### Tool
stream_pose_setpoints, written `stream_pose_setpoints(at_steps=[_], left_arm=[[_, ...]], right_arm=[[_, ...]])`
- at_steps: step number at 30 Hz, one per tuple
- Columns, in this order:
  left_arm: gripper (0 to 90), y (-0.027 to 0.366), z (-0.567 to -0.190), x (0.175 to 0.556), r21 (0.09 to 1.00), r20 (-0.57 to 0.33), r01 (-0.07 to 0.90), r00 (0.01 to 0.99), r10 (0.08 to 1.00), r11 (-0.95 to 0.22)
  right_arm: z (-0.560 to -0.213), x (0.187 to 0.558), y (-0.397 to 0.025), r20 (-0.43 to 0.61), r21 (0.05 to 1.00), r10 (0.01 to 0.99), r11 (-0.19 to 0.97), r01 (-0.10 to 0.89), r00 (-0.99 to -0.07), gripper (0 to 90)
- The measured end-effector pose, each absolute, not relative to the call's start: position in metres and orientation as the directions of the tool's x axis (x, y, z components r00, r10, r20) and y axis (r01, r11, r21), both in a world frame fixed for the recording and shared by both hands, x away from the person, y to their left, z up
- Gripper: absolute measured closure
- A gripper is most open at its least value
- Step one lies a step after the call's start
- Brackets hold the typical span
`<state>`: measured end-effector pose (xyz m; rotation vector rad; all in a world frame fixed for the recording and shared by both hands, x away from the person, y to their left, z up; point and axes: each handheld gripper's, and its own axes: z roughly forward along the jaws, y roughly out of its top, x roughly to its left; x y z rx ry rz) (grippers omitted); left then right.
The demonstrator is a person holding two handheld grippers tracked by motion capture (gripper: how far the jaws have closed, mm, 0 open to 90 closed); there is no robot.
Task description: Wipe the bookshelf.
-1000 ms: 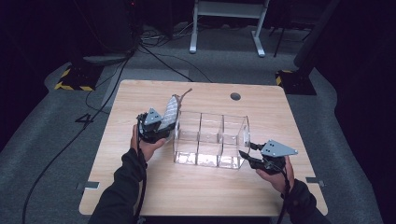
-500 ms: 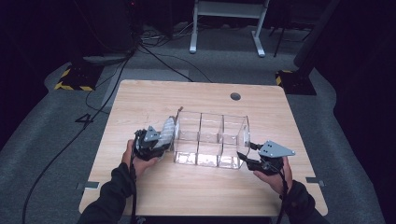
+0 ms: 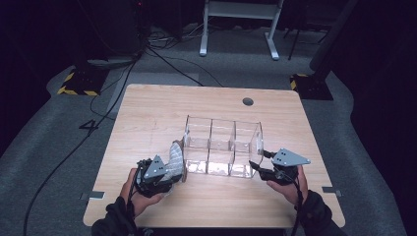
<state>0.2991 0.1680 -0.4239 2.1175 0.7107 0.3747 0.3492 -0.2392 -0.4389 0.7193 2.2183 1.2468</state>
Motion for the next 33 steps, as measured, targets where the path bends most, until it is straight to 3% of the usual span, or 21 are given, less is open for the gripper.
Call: stream_pose_setpoints(at_steps=[10,24,33], left_arm=[[67.0,0.144,-0.382,0.303,0.908,0.043,0.2,0.829,0.557,-0.368],[67.2,0.117,-0.385,0.337,0.889,0.113,0.211,0.76,0.64,-0.407],[67.3,0.111,-0.401,0.349,0.852,0.129,0.236,0.77,0.625,-0.467]], right_arm=[[-0.437,0.348,-0.24,-0.163,0.875,0.649,0.443,0.195,-0.743,46.0],[-0.436,0.346,-0.24,-0.165,0.878,0.625,0.446,0.176,-0.763,49.5],[-0.436,0.348,-0.237,-0.156,0.883,0.625,0.435,0.175,-0.765,42.7]])
